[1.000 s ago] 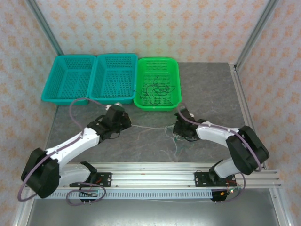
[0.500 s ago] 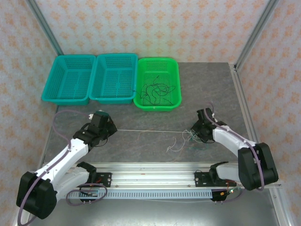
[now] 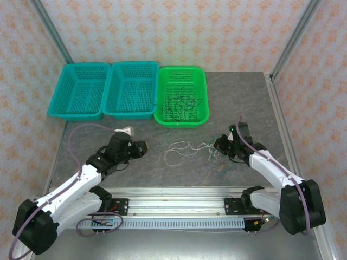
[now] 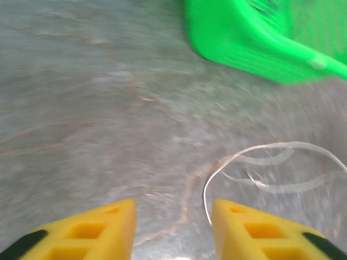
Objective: Untangle the cables
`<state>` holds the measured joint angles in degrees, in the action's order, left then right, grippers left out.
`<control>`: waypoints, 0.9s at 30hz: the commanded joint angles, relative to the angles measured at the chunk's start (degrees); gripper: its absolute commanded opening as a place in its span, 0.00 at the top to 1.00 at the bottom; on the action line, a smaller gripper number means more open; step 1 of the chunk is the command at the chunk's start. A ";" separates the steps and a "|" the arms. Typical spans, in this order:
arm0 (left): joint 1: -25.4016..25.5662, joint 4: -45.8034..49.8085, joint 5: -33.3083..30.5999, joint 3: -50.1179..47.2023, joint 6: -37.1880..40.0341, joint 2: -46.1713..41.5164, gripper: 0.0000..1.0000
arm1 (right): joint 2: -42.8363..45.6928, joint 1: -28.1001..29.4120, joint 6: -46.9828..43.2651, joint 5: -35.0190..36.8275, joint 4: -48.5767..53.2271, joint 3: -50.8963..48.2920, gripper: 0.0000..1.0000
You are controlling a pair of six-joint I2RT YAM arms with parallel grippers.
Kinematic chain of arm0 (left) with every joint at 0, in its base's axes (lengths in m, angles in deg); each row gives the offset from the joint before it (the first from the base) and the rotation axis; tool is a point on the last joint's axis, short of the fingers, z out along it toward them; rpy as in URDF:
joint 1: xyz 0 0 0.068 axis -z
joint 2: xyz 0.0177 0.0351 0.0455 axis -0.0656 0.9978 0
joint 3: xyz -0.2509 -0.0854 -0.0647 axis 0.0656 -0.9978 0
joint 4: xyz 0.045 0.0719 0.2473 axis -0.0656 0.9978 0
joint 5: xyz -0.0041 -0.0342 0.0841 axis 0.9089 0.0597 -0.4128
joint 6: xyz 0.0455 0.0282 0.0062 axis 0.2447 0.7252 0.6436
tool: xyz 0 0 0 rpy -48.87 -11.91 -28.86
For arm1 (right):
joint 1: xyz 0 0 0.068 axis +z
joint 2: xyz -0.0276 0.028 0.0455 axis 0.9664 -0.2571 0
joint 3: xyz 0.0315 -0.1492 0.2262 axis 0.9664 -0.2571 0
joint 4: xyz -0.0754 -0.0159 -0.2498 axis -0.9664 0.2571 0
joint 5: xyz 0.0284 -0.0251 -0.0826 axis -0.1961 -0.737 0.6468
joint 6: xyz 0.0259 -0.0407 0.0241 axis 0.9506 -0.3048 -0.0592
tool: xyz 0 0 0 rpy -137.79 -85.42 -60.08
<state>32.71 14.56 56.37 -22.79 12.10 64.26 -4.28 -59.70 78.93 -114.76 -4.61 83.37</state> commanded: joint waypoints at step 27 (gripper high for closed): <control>26.28 -27.86 1.20 19.29 25.40 35.93 0.40 | 2.72 8.24 -3.77 -5.77 0.66 7.90 1.00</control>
<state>57.45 -8.55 59.50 -5.48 39.31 98.25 -3.43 -51.88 74.34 -121.49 -4.08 91.04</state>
